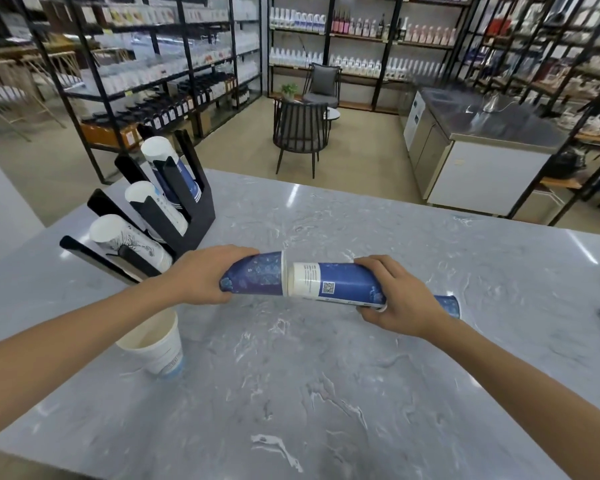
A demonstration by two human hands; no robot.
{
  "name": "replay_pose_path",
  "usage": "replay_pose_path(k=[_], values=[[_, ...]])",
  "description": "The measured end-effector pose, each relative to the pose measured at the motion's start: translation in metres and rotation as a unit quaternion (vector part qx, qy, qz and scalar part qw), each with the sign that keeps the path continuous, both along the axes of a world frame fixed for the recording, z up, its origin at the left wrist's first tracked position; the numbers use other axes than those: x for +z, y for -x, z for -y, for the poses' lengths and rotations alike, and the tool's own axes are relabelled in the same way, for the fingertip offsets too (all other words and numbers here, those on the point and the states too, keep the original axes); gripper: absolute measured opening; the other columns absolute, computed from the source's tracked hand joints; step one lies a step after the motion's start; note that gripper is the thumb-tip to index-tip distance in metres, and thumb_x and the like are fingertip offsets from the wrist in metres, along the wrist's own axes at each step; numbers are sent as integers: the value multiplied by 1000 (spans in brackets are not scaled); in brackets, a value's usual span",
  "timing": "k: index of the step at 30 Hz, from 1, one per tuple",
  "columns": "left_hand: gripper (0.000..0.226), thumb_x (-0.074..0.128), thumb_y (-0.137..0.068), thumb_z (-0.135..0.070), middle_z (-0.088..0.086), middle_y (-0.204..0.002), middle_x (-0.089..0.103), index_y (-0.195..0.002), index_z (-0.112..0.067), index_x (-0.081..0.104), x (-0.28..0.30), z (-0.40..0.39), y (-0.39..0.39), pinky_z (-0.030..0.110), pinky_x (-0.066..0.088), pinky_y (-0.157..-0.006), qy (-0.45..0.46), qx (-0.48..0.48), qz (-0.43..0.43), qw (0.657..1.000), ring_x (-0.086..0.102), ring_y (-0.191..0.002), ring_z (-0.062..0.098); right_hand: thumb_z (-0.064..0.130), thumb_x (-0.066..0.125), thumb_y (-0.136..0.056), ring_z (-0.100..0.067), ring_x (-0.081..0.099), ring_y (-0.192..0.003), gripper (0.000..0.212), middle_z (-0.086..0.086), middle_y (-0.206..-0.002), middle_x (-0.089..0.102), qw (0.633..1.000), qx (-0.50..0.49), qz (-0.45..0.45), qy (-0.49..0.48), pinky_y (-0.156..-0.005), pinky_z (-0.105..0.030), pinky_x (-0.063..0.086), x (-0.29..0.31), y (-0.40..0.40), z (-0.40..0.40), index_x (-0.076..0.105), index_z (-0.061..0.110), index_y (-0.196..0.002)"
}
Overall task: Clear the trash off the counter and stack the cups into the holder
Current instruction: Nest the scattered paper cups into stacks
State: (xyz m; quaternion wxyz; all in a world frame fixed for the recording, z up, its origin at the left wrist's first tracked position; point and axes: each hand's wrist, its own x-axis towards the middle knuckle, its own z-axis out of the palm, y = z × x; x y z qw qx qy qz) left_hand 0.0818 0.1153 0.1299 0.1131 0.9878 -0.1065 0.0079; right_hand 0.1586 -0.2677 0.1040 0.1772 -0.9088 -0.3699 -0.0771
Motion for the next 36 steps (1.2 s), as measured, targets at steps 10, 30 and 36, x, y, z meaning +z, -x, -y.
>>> replay_pose_path(k=[10, 30, 36], values=[[83, 72, -77, -35, -13, -140, 57, -152, -35, 36, -7, 31, 20, 26, 48, -87, -46, -44, 56, 996, 59, -121, 14, 43, 83, -77, -24, 54, -129, 88, 0, -151, 43, 999, 22, -10, 33, -90, -42, 59, -9, 3, -11, 39, 28, -152], [88, 69, -79, -44, -11, -143, 53, -156, -33, 29, -15, 96, 7, 36, 51, -88, -83, -83, 46, 992, 56, -119, 16, 76, 77, -68, -30, 51, -141, 111, -7, -162, 42, 997, 64, 10, 34, -116, -48, 40, -21, 15, -39, 36, 24, -157], [89, 69, -75, -41, -11, -138, 56, -155, -34, 31, -19, 120, -13, 36, 53, -85, -60, -104, 24, 992, 59, -114, 15, 78, 75, -70, -28, 48, -143, 110, -6, -162, 40, 998, 58, 6, 28, -115, -45, 40, -21, 10, -7, 35, 22, -157]])
